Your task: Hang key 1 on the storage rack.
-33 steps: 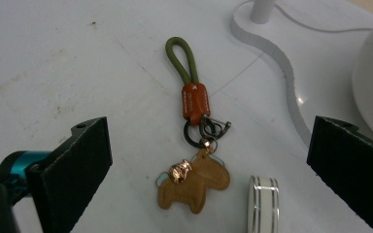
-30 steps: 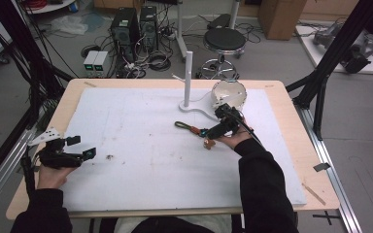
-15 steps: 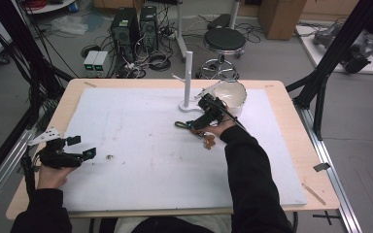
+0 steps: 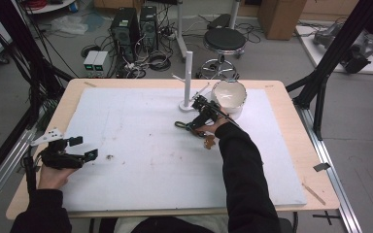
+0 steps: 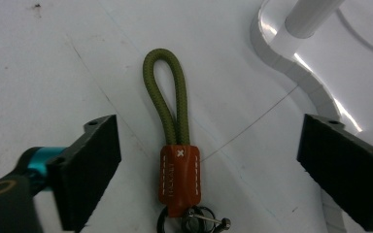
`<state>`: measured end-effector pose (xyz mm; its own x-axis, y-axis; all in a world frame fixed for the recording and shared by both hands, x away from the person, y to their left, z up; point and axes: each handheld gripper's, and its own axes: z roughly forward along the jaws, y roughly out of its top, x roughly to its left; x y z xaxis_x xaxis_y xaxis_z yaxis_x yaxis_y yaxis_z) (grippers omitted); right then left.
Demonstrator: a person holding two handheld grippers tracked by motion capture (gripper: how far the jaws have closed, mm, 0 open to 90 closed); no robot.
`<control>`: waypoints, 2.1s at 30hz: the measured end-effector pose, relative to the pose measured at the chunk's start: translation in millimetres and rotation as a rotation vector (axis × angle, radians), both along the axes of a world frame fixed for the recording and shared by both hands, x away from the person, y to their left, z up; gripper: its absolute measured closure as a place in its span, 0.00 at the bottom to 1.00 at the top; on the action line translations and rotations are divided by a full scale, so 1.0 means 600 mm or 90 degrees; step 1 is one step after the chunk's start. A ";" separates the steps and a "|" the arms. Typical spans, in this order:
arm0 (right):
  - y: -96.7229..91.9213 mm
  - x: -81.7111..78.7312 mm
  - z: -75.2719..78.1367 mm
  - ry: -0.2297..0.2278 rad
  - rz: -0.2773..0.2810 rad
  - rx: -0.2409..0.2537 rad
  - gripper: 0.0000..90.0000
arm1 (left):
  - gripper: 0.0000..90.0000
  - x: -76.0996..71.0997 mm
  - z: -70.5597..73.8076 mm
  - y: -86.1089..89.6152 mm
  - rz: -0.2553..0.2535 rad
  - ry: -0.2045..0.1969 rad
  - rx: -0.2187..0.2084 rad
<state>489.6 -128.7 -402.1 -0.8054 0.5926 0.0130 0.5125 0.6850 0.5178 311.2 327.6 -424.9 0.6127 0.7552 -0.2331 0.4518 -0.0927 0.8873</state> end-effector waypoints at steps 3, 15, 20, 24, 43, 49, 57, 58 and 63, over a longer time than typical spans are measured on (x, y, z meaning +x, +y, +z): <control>-0.001 0.000 -0.004 0.021 0.037 -0.015 0.33 | 0.02 0.000 0.000 0.000 0.000 -0.001 0.000; -0.001 0.008 -0.022 0.060 0.038 -0.029 0.58 | 0.02 0.000 0.000 -0.001 0.000 -0.001 0.003; 0.003 0.006 -0.024 0.083 0.052 -0.022 0.75 | 0.02 0.001 0.000 0.003 -0.004 0.003 -0.015; 0.007 0.001 -0.023 0.075 0.063 -0.026 0.82 | 0.02 0.002 -0.002 0.001 -0.002 0.006 -0.007; -0.022 -0.014 0.020 0.055 0.049 0.012 0.86 | 0.02 0.004 -0.004 -0.001 -0.004 0.008 0.000; -0.037 -0.020 0.046 0.045 0.034 0.051 0.86 | 0.02 0.004 -0.004 -0.001 -0.001 0.008 -0.006; -0.053 -0.031 0.077 0.032 0.033 0.104 0.86 | 0.02 0.007 -0.007 -0.004 -0.008 0.008 0.002; -0.056 -0.033 0.083 0.029 0.029 0.111 0.86 | 0.02 0.007 -0.007 -0.005 -0.008 0.007 0.002; -0.071 -0.043 0.103 0.019 0.020 0.120 0.86 | 0.02 0.008 -0.007 -0.004 -0.007 0.006 0.002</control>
